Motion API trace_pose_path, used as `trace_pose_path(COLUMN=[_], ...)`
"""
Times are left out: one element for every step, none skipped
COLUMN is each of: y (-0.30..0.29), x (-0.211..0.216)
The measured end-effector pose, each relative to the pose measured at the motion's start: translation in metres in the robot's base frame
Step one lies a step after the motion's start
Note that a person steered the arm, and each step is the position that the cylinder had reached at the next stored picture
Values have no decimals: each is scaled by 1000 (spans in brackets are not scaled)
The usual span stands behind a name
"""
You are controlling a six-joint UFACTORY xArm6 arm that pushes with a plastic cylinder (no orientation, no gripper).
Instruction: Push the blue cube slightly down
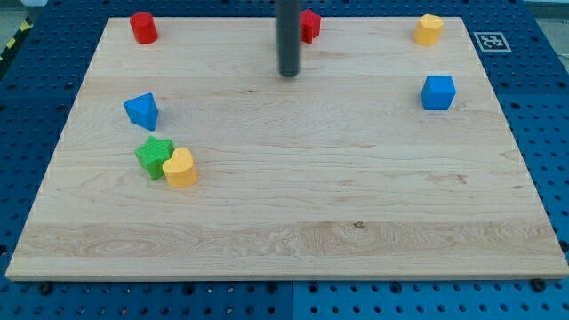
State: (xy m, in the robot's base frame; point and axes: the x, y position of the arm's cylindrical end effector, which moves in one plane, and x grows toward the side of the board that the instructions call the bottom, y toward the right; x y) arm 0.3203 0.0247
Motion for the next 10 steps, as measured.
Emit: trace_pose_path(y=[58,115,156,158,158,159,164,170,187,194], x=[0,0,0,7,22,34,37,32,26,27])
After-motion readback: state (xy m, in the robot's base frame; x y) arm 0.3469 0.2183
